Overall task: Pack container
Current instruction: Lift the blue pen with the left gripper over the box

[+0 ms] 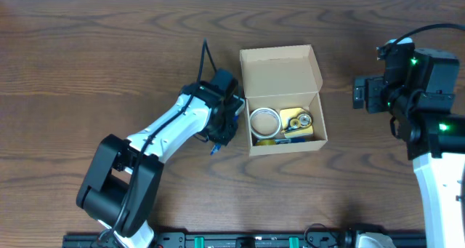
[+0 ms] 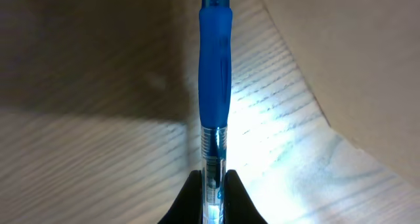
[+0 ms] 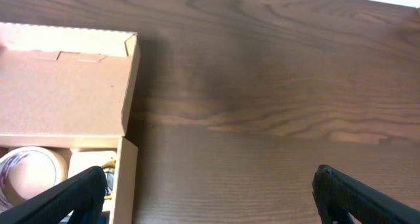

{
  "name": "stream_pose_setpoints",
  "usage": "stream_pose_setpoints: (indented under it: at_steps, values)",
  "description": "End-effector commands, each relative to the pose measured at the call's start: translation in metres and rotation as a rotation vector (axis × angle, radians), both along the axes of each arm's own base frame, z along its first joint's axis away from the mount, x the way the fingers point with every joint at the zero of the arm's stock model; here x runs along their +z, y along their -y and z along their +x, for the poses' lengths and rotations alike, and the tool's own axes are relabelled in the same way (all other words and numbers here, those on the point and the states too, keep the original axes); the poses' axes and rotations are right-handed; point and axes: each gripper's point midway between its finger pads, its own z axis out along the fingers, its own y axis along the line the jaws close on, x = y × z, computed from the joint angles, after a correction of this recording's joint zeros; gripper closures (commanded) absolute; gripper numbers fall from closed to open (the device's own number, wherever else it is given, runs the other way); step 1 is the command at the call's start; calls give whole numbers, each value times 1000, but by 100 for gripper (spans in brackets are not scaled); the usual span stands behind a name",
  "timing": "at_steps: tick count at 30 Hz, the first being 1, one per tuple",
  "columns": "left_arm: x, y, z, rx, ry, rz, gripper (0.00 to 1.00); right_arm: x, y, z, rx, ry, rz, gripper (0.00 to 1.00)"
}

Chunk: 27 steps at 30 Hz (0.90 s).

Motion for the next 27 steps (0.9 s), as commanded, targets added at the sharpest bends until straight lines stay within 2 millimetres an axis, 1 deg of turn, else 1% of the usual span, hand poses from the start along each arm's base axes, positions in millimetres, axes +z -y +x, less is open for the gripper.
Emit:
stream_pose_setpoints:
  at_steps: [1, 3, 7, 9, 17, 19, 21, 25, 27]
  values:
    - [17, 5, 17, 2, 51, 3, 94, 4, 1, -2, -12, 14, 15, 1]
    - [29, 8, 24, 4, 68, -1, 94, 4, 1, -2, -12, 14, 14, 1]
    - [51, 5, 37, 25, 112, 33, 94, 4, 1, -2, -12, 14, 14, 1]
    - [66, 5, 43, 28, 131, 42, 94, 4, 1, -2, -12, 14, 15, 1]
    - [124, 16, 61, 47, 206, -2, 94, 4, 1, -2, -12, 14, 14, 1]
    - [135, 22, 60, 22, 214, -22, 94, 4, 1, -2, -12, 15, 14, 1]
    - [142, 32, 53, -27, 219, -30, 94, 4, 1, -2, -12, 15, 14, 1]
    - [143, 63, 30, -210, 230, -51, 94, 4, 1, -2, -12, 16, 15, 1]
    - [145, 84, 21, -293, 264, -73, 94, 4, 1, -2, -12, 15, 15, 1]
